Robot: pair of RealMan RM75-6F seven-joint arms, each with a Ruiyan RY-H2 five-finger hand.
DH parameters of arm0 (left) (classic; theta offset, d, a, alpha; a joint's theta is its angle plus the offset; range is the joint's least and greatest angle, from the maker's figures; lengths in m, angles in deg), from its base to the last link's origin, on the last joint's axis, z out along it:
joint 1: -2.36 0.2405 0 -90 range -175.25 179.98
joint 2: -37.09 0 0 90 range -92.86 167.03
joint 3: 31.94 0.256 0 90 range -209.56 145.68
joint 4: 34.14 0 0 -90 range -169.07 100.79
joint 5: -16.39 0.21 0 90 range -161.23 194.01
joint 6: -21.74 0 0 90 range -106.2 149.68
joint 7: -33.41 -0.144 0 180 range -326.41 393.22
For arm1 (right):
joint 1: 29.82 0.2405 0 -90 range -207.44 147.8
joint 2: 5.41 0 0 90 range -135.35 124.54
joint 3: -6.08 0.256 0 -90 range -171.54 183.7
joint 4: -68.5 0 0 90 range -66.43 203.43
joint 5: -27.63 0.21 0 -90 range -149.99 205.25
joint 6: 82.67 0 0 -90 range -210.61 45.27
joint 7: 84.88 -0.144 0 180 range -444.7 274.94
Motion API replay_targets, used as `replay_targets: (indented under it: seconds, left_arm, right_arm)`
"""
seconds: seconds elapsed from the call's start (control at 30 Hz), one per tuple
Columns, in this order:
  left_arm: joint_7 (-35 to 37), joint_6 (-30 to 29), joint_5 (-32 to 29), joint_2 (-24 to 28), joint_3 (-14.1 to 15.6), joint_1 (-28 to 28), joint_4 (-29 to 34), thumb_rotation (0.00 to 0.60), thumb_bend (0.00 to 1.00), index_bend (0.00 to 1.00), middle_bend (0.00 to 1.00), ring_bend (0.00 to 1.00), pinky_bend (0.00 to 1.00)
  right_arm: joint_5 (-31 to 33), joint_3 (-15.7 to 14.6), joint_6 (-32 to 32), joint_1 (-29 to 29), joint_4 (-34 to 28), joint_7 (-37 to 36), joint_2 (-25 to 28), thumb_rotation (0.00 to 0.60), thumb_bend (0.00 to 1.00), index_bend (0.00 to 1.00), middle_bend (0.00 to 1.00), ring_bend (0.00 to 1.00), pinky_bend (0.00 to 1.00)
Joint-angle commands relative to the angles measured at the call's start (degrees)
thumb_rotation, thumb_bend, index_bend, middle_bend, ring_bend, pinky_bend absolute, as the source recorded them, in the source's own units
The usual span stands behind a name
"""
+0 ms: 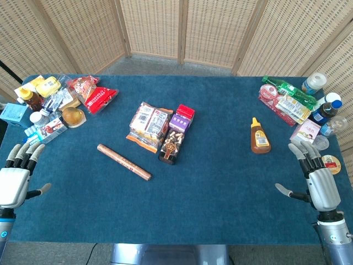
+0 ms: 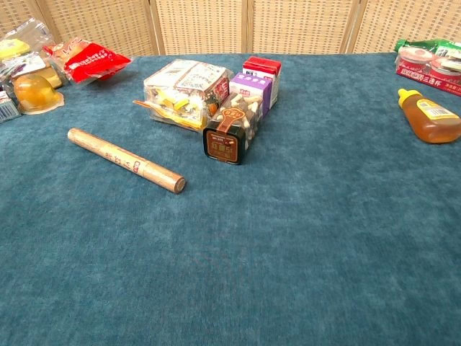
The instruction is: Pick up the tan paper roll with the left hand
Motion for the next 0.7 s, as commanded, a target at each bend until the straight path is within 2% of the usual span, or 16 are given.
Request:
replay_targets:
  seconds: [0.03,0.23,0.37,0.57,0.7]
  left_arm:
    - [0.1,0.34,0.22,-0.01,0.11,-0.11,-0.14,0.6,0.0,0.0,0.0,0.0,0.0]
    - [0.2,4.71,0.76,-0.01,-0.05,-2.72,-0.24,0.6,0.0,0.0,0.0,0.0,0.0]
    - [-0.85,11.28,0.45,1.65,-1.17,-7.2,2.54,0.6,0.0,0.0,0.0,0.0,0.0]
    - [-4.92,23.27,-4.55,3.09,-3.35,-14.19,6.25,0.6,0.0,0.0,0.0,0.0,0.0]
    - [-8.93,28.71,-8.43,2.62,-4.52,-17.75,7.57,0.6,0.0,0.0,0.0,0.0,0.0]
  right_arm:
    - [-0.02,-0.09,-0.11,0.02,-0.12,0.07,-0.01,0.6,0.0,0.05,0.0,0.0,0.0]
    - [-0.01,-0.16,-0.13,0.01,-0.42,0.29,0.03,0.6,0.0,0.05,0.0,0.0,0.0]
    - [0.1,-0.09,-0.14,0.03,-0.57,0.42,0.1,0.6,0.0,0.05,0.0,0.0,0.0]
    - [0.38,-0.01,-0.17,0.0,-0.6,-0.05,0.24,0.6,0.0,0.05,0.0,0.0,0.0]
    - [0.33,0.03,0.04,-0.03,-0.63,-0.49,0.33,0.6,0.0,0.04,0.0,0.0,0.0]
